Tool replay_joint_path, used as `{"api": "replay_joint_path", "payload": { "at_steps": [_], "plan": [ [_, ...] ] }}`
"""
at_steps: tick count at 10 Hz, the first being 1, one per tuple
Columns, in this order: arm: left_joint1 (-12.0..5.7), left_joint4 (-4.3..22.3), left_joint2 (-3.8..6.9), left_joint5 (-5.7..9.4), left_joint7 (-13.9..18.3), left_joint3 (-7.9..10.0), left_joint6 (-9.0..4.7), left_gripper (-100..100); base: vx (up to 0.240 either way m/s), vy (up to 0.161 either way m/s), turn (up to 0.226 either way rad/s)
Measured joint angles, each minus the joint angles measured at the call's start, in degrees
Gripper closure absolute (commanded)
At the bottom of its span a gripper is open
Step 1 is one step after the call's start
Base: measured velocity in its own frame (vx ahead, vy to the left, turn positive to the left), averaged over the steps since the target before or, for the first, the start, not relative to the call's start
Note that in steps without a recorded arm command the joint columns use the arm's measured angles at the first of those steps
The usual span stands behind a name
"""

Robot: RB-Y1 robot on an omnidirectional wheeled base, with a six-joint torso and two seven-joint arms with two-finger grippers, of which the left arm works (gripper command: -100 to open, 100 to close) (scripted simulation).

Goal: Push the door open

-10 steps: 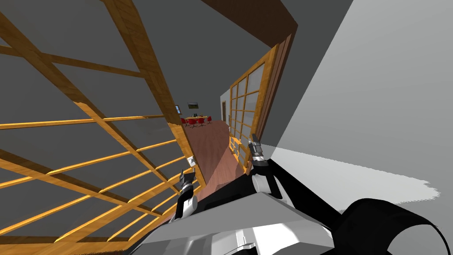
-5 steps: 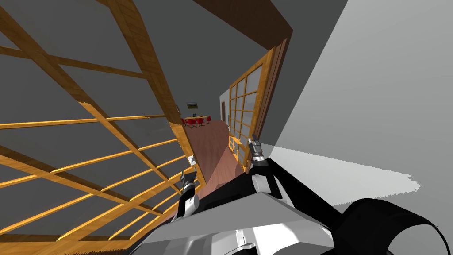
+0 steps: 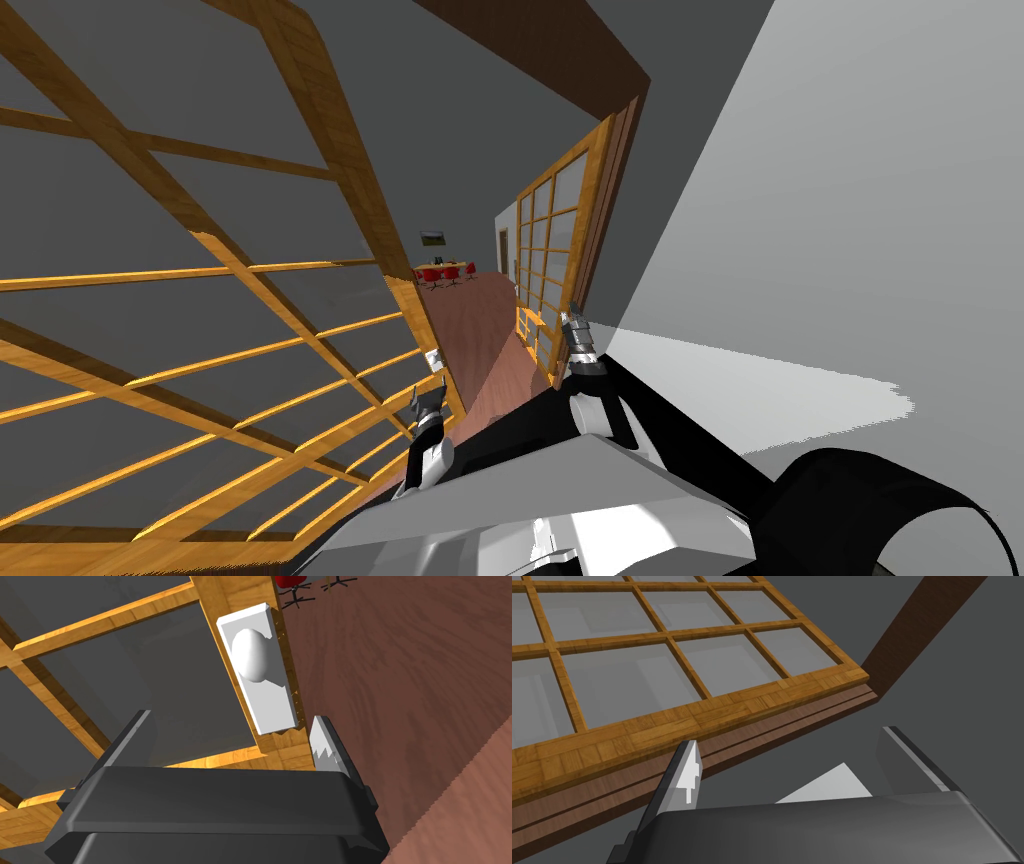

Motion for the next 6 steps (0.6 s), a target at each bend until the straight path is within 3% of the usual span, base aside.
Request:
{"api": "replay_joint_path", "payload": {
  "at_steps": [6],
  "plan": [
    [-0.04, -0.55, -1.27, 1.75, 8.40, -0.37, 0.26, -100, -0.026, 0.006, -0.019]
  ]
}}
